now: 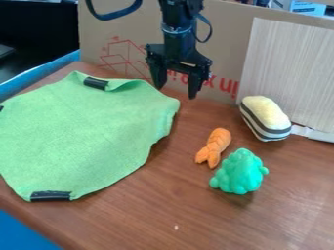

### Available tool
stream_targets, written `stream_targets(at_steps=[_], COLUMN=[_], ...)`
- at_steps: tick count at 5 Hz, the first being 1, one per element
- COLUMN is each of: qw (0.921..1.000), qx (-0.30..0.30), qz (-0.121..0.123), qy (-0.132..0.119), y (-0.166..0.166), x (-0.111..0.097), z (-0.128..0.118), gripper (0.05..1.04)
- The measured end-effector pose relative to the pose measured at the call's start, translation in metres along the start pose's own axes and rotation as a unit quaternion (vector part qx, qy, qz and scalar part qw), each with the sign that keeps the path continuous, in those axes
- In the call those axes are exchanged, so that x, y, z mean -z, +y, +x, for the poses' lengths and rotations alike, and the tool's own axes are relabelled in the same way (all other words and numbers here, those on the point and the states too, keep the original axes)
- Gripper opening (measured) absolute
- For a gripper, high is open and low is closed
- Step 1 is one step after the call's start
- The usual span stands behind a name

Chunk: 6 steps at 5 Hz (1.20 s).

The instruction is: Fold the cloth from right to left

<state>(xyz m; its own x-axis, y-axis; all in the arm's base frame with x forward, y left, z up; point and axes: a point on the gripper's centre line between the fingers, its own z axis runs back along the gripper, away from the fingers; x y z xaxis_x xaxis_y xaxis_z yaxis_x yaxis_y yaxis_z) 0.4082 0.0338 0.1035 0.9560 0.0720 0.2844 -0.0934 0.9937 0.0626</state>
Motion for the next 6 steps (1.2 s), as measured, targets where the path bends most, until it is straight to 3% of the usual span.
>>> stream_targets(at_steps=[1,4,5,6], qw=[0.9998,0.9988,0.9979,0.9973], qx=[0.001,0.009,0.008,0.004], qz=[0.0,0.039,0.046,0.056], qy=[0.022,0.026,0.045,0.048], y=[-0.002,0.001,0.002,0.004], x=[0.015,0.034,0.049,0.057], z=[-0.007,-0.014,-0.02,-0.019], gripper=[1.001,1.001,1.001,1.001])
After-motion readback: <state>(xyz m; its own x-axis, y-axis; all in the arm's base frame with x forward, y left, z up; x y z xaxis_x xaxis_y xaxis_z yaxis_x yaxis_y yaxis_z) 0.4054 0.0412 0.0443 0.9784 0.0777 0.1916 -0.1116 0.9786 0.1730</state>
